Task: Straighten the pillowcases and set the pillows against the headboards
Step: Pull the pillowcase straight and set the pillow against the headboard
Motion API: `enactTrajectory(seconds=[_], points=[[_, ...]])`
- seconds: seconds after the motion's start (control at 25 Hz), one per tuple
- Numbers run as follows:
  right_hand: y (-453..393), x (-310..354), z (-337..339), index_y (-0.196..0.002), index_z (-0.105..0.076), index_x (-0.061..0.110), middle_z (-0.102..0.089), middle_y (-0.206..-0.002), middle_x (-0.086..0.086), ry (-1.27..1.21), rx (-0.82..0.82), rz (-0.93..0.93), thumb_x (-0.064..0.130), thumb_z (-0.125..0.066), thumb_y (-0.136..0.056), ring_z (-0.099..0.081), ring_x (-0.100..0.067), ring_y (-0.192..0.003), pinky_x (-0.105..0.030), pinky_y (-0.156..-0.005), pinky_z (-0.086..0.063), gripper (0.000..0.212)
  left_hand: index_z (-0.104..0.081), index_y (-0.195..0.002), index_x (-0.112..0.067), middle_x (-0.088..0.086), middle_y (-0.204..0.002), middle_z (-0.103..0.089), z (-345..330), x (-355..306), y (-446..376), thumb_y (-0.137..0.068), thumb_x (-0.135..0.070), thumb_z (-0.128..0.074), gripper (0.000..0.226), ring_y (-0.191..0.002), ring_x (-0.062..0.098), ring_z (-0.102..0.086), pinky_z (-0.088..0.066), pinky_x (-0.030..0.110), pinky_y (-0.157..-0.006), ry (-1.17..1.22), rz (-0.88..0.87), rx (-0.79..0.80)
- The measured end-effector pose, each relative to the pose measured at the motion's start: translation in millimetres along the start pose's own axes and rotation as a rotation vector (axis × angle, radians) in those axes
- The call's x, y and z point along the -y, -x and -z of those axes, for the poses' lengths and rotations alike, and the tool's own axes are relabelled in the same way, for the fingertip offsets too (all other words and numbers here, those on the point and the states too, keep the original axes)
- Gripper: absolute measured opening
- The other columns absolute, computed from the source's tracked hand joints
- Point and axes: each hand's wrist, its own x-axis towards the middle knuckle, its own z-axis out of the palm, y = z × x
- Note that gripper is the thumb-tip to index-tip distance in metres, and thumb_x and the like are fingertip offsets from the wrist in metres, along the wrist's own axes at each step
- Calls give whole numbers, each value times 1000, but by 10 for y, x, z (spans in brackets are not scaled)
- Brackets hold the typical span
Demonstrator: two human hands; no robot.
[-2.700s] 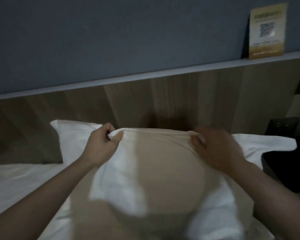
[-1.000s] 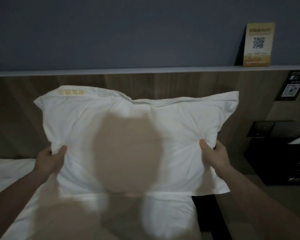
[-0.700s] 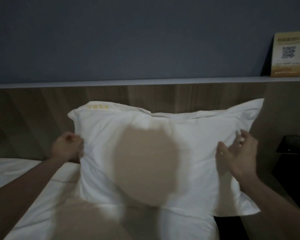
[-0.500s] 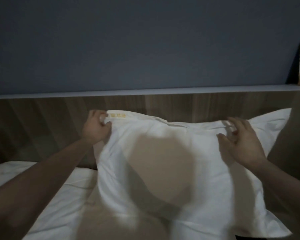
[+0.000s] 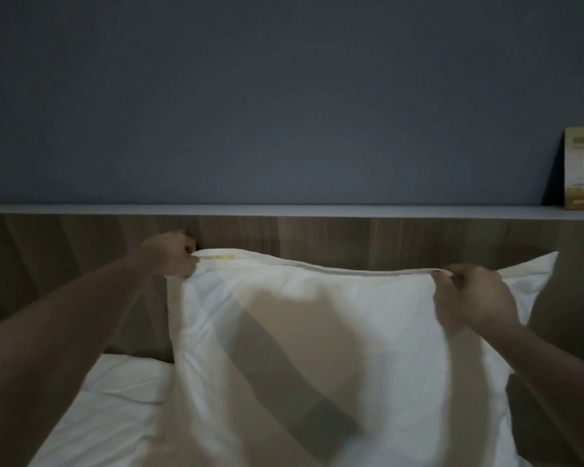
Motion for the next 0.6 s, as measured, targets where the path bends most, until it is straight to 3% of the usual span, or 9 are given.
enactTrajectory(seconds=[0.16, 0.32, 0.48, 0.6], points=[[-193, 103, 167, -74, -71, 25, -70, -68, -1, -52, -56, 13, 46, -58, -101, -68, -32, -72, -42, -72, -59, 36, -64, -93, -26, -1, -93, -69, 181, 210, -58, -96, -44, -60, 19, -87, 25, -62, -54, 35, -77, 5, 10, -222], [-406, 221, 236, -72, -72, 18, -70, -68, -3, -44, -162, 52, 42, -64, -98, -66, -34, -72, -38, -68, -54, 36, -57, -83, -26, 4, -84, -67, 159, 246, -151, -98, -42, -62, 23, -82, 30, -62, -48, 35, -69, 179, 86, -428], [-485, 124, 99, -88, -78, 15, -77, -85, -14, 5, -105, 14, 36, -71, -95, -71, -41, -92, -37, -75, -52, 24, -69, -95, -19, 13, -99, -74, 2, 129, -263, -98, -39, -63, 21, -95, 37, -69, -47, 35, -73, 175, 182, -366], [-520, 56, 75, -81, -73, 10, -72, -79, -17, 1, -122, 19, 22, -65, -99, -68, -40, -84, -35, -70, -44, 23, -70, -95, -15, 18, -99, -74, 50, 87, -354, -99, -35, -64, 21, -96, 39, -69, -49, 38, -76, 214, 160, -425]])
